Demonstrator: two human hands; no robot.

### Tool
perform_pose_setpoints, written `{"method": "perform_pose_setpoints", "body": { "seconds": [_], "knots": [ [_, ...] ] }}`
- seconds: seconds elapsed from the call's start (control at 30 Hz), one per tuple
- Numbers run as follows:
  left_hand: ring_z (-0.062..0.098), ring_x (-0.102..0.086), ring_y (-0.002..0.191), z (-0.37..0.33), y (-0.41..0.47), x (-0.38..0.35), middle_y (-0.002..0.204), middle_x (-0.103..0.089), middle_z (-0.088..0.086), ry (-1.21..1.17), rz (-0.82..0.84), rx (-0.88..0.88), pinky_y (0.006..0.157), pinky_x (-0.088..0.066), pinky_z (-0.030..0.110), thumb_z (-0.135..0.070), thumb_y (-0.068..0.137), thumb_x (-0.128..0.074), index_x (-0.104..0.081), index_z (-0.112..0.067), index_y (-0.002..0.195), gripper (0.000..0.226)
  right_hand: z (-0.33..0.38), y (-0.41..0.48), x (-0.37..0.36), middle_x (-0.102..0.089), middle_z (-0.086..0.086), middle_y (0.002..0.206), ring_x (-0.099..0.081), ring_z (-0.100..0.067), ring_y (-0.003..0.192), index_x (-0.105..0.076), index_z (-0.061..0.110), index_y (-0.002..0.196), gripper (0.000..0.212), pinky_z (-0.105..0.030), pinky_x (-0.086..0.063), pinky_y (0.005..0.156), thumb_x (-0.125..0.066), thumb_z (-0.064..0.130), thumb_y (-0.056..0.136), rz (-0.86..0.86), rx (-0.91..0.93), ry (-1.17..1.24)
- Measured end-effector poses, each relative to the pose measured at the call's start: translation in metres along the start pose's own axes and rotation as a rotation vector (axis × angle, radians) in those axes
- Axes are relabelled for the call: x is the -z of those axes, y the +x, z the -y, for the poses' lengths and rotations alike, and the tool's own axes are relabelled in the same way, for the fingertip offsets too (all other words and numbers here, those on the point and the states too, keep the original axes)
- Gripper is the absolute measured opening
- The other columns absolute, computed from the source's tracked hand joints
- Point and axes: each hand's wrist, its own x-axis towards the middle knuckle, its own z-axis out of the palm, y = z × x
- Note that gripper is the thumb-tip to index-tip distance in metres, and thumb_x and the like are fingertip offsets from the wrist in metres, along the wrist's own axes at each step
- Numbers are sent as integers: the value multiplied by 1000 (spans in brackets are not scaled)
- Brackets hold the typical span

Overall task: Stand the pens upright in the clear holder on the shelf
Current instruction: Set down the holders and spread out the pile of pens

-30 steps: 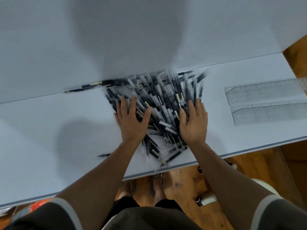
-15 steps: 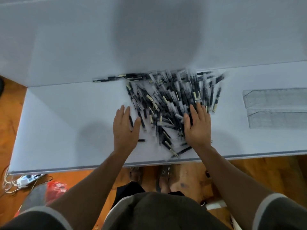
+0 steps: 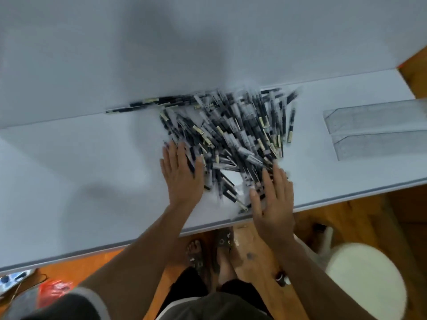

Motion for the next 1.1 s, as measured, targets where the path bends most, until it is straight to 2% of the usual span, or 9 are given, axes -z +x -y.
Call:
{"method": "perform_pose_setpoints", "body": {
  "seconds": [0.1, 0.27, 0.37, 0.63, 0.73, 0.8, 0.87, 0.93, 1.1],
  "knots": [
    [20, 10, 148, -10, 21, -13, 162, 3, 3, 62, -22, -49, 119, 10, 36, -52, 99, -25, -10, -17, 154, 67, 4, -3, -15, -24, -12, 160, -11, -27, 150, -38, 8, 148, 58, -55, -19, 118, -33, 42, 101, -40, 26, -83],
    [20, 12, 148, -9, 26, -18, 162, 6, 3, 80, 13, -143, 119, 10, 37, -57, 95, -21, -8, -20, 155, 71, 26, 23, -38, -23, -11, 160, -10, -28, 150, -39, 10, 148, 61, -51, -10, 121, -25, 48, 102, -109, -82, -132],
    [21, 13, 148, -10, 26, -19, 162, 5, 3, 87, 9, -161, 120, 9, 40, -55, 96, -22, -8, -19, 155, 71, 28, 35, -43, -16, -7, 162, -3, -24, 151, -33, 14, 151, 61, -48, -2, 121, -21, 49, 102, -81, -106, -190],
    [21, 4, 149, -36, 31, -42, 162, -6, 1, 143, -110, -131, 120, 6, 43, -49, 100, -24, -13, -18, 154, 63, 19, 33, -34, -19, -6, 162, -5, -22, 151, -34, 15, 150, 59, -50, -7, 121, -24, 47, 102, -29, -27, -137],
    [18, 2, 149, -42, 34, -45, 162, -11, 1, 108, -123, -117, 119, 10, 40, -49, 100, -25, -17, -17, 153, 62, 17, 42, -31, -29, -8, 158, -14, -25, 149, -42, 12, 146, 57, -52, -15, 119, -26, 44, 102, -41, -7, -101],
    [15, 0, 149, -42, 34, -40, 161, -14, 0, -28, -106, -136, 120, 7, 39, -47, 100, -27, -21, -18, 152, 60, 16, 45, -27, -38, -7, 154, -25, -26, 145, -51, 11, 140, 55, -47, -18, 118, -31, 43, 100, -73, 10, -81],
    [14, -5, 149, -37, 34, -31, 160, -18, -1, -169, -103, -139, 121, -1, 40, -44, 101, -30, -25, -19, 151, 57, 18, 52, -22, -43, -6, 151, -29, -25, 142, -55, 12, 137, 53, -43, -18, 115, -38, 44, 97, -88, 48, -74],
    [13, -9, 148, -30, 36, -17, 159, -22, -1, -217, -113, -115, 121, -8, 40, -41, 100, -32, -28, -18, 150, 55, 27, 65, -19, -42, -7, 151, -28, -26, 143, -55, 14, 137, 54, -45, -17, 116, -42, 47, 96, -75, 137, -76],
    [26, -32, 141, 4, 78, 30, 148, -42, 10, -97, -246, -57, 118, -21, 36, -28, 97, -41, -43, -7, 142, 50, 55, 86, -31, -36, -12, 154, -25, -36, 145, -51, 16, 139, 62, -57, -13, 118, -47, 57, 93, 59, 369, -151]
  ]
}}
